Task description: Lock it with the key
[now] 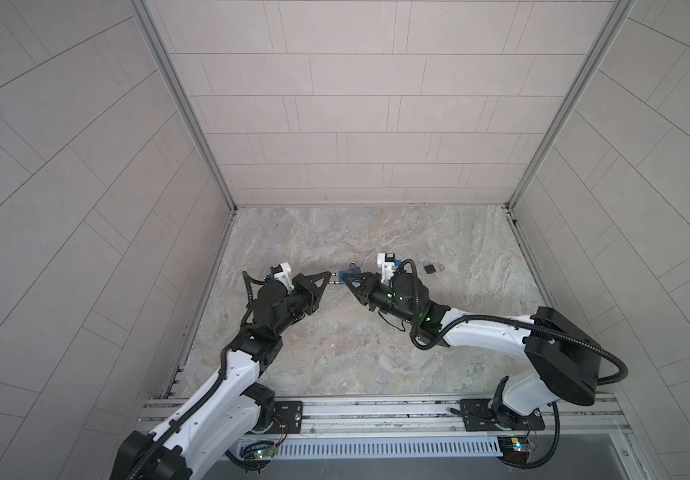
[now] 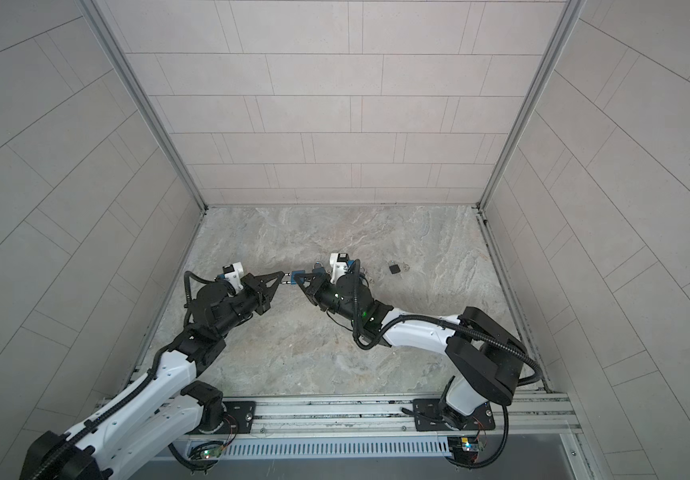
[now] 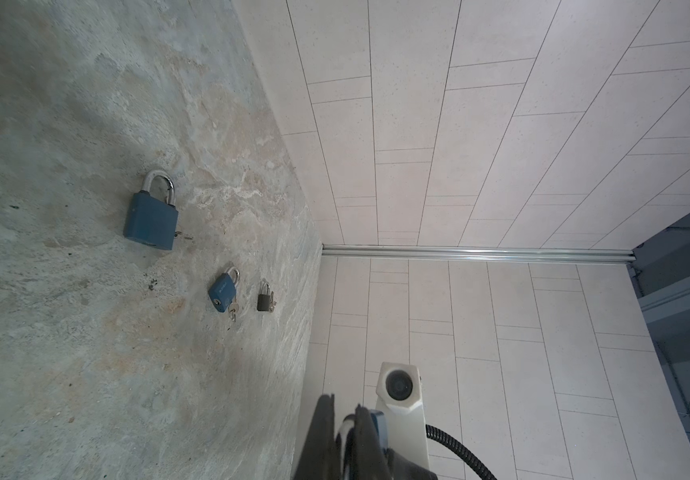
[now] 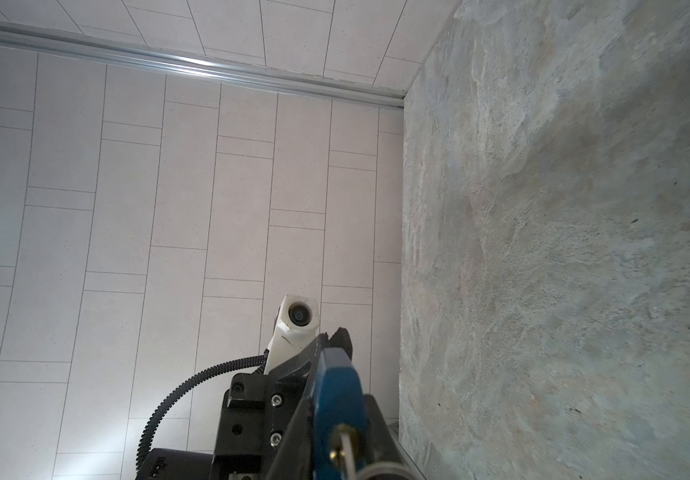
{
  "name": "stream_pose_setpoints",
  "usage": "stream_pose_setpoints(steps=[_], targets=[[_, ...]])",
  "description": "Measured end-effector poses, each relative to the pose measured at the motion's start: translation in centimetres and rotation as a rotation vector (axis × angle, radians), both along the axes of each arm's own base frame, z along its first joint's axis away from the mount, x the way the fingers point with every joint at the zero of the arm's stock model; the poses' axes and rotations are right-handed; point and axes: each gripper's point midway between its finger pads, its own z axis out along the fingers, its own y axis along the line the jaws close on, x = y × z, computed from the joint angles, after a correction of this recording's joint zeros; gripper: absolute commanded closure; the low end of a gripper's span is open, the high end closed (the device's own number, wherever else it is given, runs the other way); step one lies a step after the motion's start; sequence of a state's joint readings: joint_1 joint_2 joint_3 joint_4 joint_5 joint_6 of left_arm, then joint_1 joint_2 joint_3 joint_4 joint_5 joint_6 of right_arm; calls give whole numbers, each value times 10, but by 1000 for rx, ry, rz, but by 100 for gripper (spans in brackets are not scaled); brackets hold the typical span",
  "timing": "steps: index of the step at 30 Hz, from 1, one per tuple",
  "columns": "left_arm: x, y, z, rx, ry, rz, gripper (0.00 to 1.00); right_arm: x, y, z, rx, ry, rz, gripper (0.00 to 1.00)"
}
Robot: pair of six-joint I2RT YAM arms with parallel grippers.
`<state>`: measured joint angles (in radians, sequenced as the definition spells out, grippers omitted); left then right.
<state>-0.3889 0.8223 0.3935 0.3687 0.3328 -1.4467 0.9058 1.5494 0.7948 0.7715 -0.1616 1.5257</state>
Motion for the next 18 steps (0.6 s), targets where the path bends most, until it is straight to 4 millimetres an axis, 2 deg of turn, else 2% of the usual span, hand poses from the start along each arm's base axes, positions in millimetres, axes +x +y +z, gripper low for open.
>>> stream_pose_setpoints(steps=[8,18], targets=[[-5,4,17,7,-74,8,100,-4,3,10,47,-7,23,100],[-2,4,25,20,-127,11,100,0,7,17,83,-3,25,100]])
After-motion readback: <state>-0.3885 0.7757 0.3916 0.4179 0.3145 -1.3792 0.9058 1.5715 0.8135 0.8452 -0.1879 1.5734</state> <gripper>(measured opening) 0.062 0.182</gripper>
